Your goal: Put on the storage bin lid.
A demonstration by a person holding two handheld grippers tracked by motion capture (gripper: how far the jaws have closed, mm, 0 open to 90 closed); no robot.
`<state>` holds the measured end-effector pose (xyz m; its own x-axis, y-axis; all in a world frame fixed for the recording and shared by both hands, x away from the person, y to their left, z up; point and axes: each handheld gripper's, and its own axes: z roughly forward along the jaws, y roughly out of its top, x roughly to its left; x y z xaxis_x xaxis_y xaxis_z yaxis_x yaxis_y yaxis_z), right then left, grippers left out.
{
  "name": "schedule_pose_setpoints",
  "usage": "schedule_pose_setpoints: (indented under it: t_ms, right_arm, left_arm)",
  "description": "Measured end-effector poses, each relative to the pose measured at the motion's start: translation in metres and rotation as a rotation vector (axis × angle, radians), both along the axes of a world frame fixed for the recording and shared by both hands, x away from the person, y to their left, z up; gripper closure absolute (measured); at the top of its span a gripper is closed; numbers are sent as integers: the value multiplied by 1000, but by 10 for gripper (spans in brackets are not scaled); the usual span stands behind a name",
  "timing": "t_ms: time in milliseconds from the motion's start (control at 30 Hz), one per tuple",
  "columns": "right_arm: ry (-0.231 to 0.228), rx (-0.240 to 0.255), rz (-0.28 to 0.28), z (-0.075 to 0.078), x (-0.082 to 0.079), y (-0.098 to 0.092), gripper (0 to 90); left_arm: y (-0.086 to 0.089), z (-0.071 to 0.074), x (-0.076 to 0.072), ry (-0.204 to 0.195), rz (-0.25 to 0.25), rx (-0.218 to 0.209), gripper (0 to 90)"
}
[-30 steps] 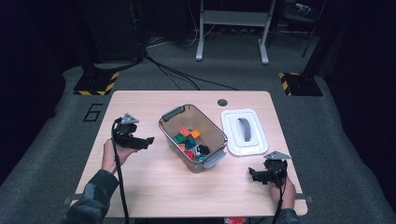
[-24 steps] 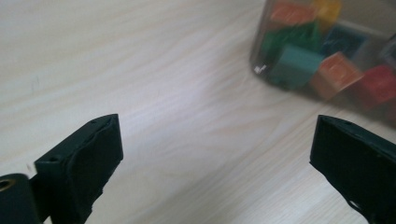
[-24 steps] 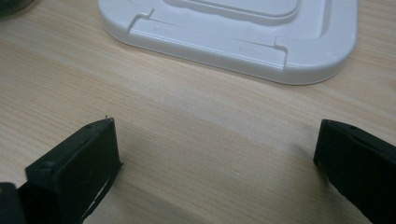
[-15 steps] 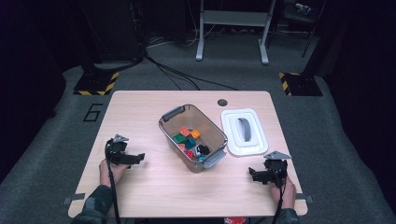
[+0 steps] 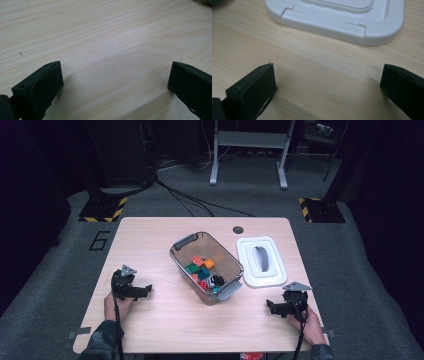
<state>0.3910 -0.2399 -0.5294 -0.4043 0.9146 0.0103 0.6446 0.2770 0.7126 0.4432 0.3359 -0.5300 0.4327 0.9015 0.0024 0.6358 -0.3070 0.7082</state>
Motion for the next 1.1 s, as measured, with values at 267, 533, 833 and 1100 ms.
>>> schedule_pose_setpoints:
  t_ms: [267, 533, 833, 1100]
  right_arm:
    - [-12, -13, 3, 0, -4, -2, 0]
    - [35, -27, 26, 6, -1, -1, 0]
    - [31, 57, 18, 29, 20, 5, 0]
    - [52, 52, 4, 43, 60, 20, 25]
  left_arm:
    - [-2, -1, 3, -19, 19, -7, 0]
    - [-2, -1, 3, -14, 20, -6, 0]
    - [-3, -2, 4, -23, 25, -12, 0]
    - [-3, -2, 4, -21, 21, -6, 0]
